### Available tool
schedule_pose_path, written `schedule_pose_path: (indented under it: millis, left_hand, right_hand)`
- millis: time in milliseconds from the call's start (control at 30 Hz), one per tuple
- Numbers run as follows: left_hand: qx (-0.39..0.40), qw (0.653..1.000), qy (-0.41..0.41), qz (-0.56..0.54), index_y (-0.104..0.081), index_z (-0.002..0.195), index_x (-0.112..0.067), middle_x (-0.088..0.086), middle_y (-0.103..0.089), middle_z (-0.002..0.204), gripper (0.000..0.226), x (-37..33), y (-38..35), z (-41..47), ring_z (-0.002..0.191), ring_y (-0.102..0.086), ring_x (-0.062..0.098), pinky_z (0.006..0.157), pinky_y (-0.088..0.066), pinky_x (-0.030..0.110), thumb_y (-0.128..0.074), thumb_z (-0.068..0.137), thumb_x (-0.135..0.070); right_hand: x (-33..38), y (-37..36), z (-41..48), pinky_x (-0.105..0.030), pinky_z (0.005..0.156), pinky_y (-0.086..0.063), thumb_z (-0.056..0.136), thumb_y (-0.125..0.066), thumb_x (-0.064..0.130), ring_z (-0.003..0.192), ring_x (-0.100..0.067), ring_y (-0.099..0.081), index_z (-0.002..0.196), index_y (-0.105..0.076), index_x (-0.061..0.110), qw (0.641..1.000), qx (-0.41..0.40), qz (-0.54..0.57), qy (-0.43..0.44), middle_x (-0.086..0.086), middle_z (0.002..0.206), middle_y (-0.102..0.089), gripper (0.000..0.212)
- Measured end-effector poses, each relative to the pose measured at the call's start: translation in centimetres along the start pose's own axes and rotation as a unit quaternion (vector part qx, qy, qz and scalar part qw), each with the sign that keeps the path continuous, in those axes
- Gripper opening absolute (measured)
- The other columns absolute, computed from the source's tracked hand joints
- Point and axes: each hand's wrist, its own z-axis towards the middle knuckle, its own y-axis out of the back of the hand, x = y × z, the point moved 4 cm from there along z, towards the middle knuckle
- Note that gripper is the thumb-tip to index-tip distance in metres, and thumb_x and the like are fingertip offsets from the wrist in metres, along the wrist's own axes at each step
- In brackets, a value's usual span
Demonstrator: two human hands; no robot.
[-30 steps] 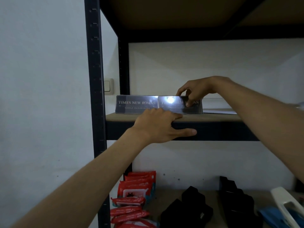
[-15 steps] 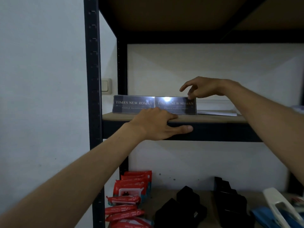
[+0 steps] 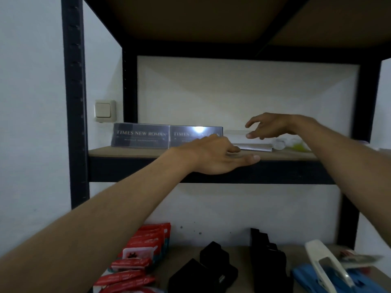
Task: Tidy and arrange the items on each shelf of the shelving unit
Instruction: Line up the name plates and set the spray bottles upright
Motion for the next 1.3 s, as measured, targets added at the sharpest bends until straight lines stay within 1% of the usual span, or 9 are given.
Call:
schedule_pose_path:
  millis: [100, 200, 300, 433, 567, 767, 933, 1133, 1300]
  left_hand:
    - [0.028, 0.999, 0.012, -0.007, -0.061, 0.133, -0.038, -0.002, -0.065, 0.121, 0.098, -1.1, -0.3, 1.4, 0.109, -0.058, 0.015, 0.099, -0.048, 0.041, -0.023, 0.066, -0.099]
    - [0.049, 0.998, 0.024, 0.027, -0.051, 0.143, -0.035, -0.002, -0.057, 0.141, 0.096, -1.5, -0.8, 2.2, 0.128, -0.049, 0.021, 0.107, -0.041, 0.041, -0.028, 0.073, -0.095]
    - [0.035, 0.998, 0.035, 0.032, -0.049, 0.145, -0.034, 0.0, -0.06, 0.135, 0.09, -1.4, -1.0, 2.5, 0.125, -0.051, 0.021, 0.106, -0.042, 0.041, -0.034, 0.077, -0.091]
    - [0.029, 0.999, 0.037, -0.002, -0.056, 0.138, -0.038, -0.004, -0.066, 0.117, 0.089, -1.1, -1.4, 2.4, 0.11, -0.058, 0.014, 0.101, -0.047, 0.039, -0.037, 0.072, -0.094]
    - [0.027, 0.999, 0.043, -0.009, -0.067, 0.12, -0.043, -0.006, -0.066, 0.096, 0.083, -1.1, -1.3, 2.4, 0.094, -0.061, 0.01, 0.091, -0.051, 0.038, -0.034, 0.067, -0.097]
    - [0.032, 0.998, 0.05, 0.007, -0.06, 0.127, -0.045, -0.004, -0.064, 0.108, 0.101, -1.1, -1.5, 2.5, 0.1, -0.06, 0.012, 0.092, -0.051, 0.039, -0.023, 0.054, -0.106]
    - [0.03, 0.998, 0.047, 0.012, -0.046, 0.143, -0.046, 0.0, -0.06, 0.128, 0.099, -1.3, -1.3, 2.3, 0.114, -0.057, 0.019, 0.099, -0.049, 0.04, -0.026, 0.063, -0.101]
    - [0.032, 0.999, 0.04, 0.014, -0.045, 0.144, -0.046, -0.001, -0.061, 0.123, 0.082, -1.8, -1.2, 1.8, 0.114, -0.055, 0.018, 0.097, -0.048, 0.037, -0.032, 0.076, -0.089]
    - [0.023, 0.999, 0.036, 0.017, -0.05, 0.139, -0.048, -0.006, -0.063, 0.117, 0.076, -2.0, -1.1, 1.5, 0.111, -0.055, 0.016, 0.1, -0.047, 0.04, -0.032, 0.077, -0.088]
  right_hand:
    - [-0.6, 0.0, 0.6, -0.041, 0.091, -0.054, 0.09, -0.073, 0.035, 0.094, -0.016, -0.069, 0.136, -0.054, 0.02, 1.0, -0.008, 0.008, 0.007, -0.001, 0.114, -0.067, 0.051]
    - [-0.7, 0.1, 0.9, -0.032, 0.072, -0.054, 0.089, -0.075, 0.027, 0.088, -0.019, -0.072, 0.126, -0.061, 0.015, 1.0, 0.003, 0.016, 0.02, -0.003, 0.105, -0.07, 0.042]
    - [-0.4, 0.1, 1.3, -0.03, 0.067, -0.054, 0.092, -0.072, 0.022, 0.089, -0.02, -0.071, 0.126, -0.059, 0.011, 0.999, 0.013, 0.011, 0.027, -0.006, 0.107, -0.067, 0.038]
    - [0.5, -0.8, 1.6, -0.033, 0.074, -0.052, 0.099, -0.053, 0.019, 0.095, -0.02, -0.059, 0.135, -0.045, 0.016, 0.998, 0.047, -0.051, 0.011, -0.007, 0.118, -0.053, 0.037]
    - [0.6, -1.6, 2.4, -0.041, 0.091, -0.05, 0.092, -0.057, 0.045, 0.123, -0.03, -0.047, 0.139, -0.04, 0.025, 0.992, 0.071, -0.1, -0.003, -0.007, 0.145, -0.041, 0.055]
    - [0.0, -1.2, 2.7, -0.037, 0.087, -0.046, 0.082, -0.072, 0.051, 0.119, -0.02, -0.039, 0.147, -0.036, 0.025, 0.995, 0.056, -0.081, 0.03, -0.001, 0.152, -0.032, 0.079]
    - [0.2, -0.3, 2.0, -0.038, 0.099, -0.049, 0.09, -0.066, 0.035, 0.126, -0.023, -0.051, 0.143, -0.048, 0.023, 0.996, 0.057, -0.042, 0.062, -0.004, 0.144, -0.049, 0.058]
    - [-0.3, 0.3, 1.9, -0.031, 0.079, -0.051, 0.091, -0.062, 0.02, 0.1, -0.013, -0.063, 0.131, -0.062, 0.034, 0.995, 0.054, 0.02, 0.077, 0.006, 0.11, -0.067, 0.042]
    - [-0.9, 0.3, 2.6, -0.045, 0.095, -0.052, 0.089, -0.063, 0.024, 0.105, -0.02, -0.063, 0.117, -0.069, 0.029, 0.996, 0.043, 0.046, 0.068, -0.001, 0.111, -0.069, 0.028]
